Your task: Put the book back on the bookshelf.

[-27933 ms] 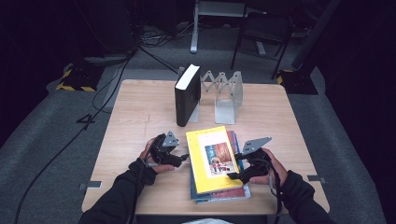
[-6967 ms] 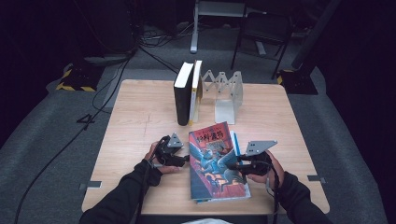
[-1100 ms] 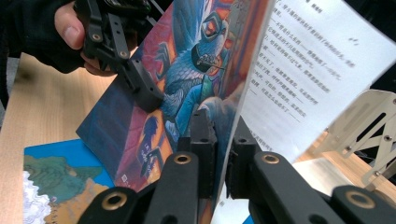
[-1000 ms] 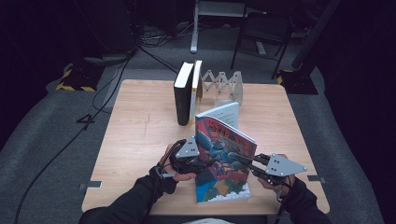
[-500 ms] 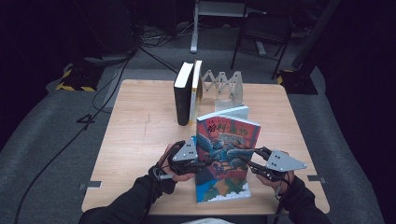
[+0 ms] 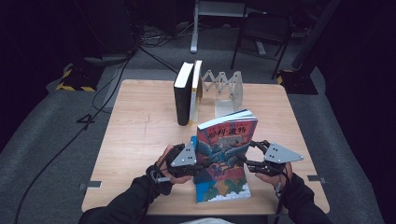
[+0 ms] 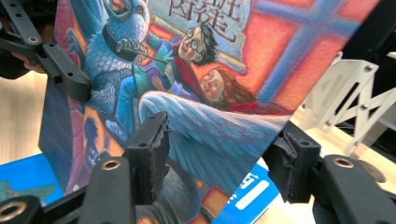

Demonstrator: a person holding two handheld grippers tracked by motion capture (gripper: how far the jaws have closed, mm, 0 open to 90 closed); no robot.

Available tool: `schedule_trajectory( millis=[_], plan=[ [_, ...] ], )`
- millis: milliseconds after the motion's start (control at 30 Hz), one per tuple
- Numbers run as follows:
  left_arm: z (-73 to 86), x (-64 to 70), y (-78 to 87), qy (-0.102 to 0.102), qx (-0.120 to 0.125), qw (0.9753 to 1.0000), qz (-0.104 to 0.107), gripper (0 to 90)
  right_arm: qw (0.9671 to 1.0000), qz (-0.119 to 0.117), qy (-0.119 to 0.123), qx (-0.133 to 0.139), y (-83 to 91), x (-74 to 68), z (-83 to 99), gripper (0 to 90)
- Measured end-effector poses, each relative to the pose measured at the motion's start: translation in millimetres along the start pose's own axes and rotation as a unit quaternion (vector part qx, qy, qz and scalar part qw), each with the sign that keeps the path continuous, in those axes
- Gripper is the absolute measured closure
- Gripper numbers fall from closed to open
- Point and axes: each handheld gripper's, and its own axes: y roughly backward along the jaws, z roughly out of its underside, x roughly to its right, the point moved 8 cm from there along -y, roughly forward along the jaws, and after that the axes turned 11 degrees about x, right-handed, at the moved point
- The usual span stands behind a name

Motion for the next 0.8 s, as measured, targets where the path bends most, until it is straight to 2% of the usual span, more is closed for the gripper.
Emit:
schedule_trajectory(
  millis=[100,167,200,233,267,333,400,433,500,600,800],
  plan=[
    [0.3,0.3,1.3,-0.005,0.001,1.0000,0.000,65.2,0.9998,0.020,0.006,-0.003,3.9,3.2,-1.0,40.0],
    [-0.3,2.6,1.9,-0.011,0.004,0.9999,0.004,65.3,0.9995,0.029,-0.013,-0.005,7.2,9.9,2.4,38.1],
    [-0.3,2.6,1.9,-0.011,0.004,0.9999,0.004,65.5,0.9995,0.029,-0.013,-0.005,7.2,9.9,2.4,38.1],
    [-0.7,3.9,2.2,-0.016,0.005,0.9998,0.006,65.5,0.9990,0.021,-0.034,-0.021,5.4,12.0,7.5,34.1],
    [-1.1,4.9,2.3,-0.022,0.005,0.9997,0.007,65.6,0.9989,0.011,-0.041,-0.021,3.5,10.2,8.3,33.8],
    [-1.4,6.5,3.1,-0.031,0.003,0.9994,0.013,65.7,0.9988,-0.011,-0.039,-0.028,-1.6,4.9,9.9,32.3],
    [-1.2,6.4,3.6,-0.033,0.004,0.9993,0.016,65.8,0.9988,-0.016,-0.036,-0.031,-3.7,3.3,10.5,32.0],
    [-1.0,6.6,3.6,-0.030,0.005,0.9994,0.018,65.8,0.9979,-0.039,-0.039,-0.033,-8.6,-2.3,10.9,33.2],
    [-0.5,6.5,3.9,-0.028,0.006,0.9994,0.017,65.8,0.9980,-0.040,-0.037,-0.033,-10.4,-3.9,10.5,32.4],
    [0.1,5.3,3.4,-0.024,0.006,0.9996,0.014,65.3,0.9977,-0.043,-0.047,-0.025,-9.5,-3.5,8.4,38.0],
    [-2.9,3.8,-1.3,-0.001,0.015,0.9999,0.004,64.2,0.9983,-0.037,-0.040,-0.022,-8.2,-5.0,6.3,40.8]
  ],
)
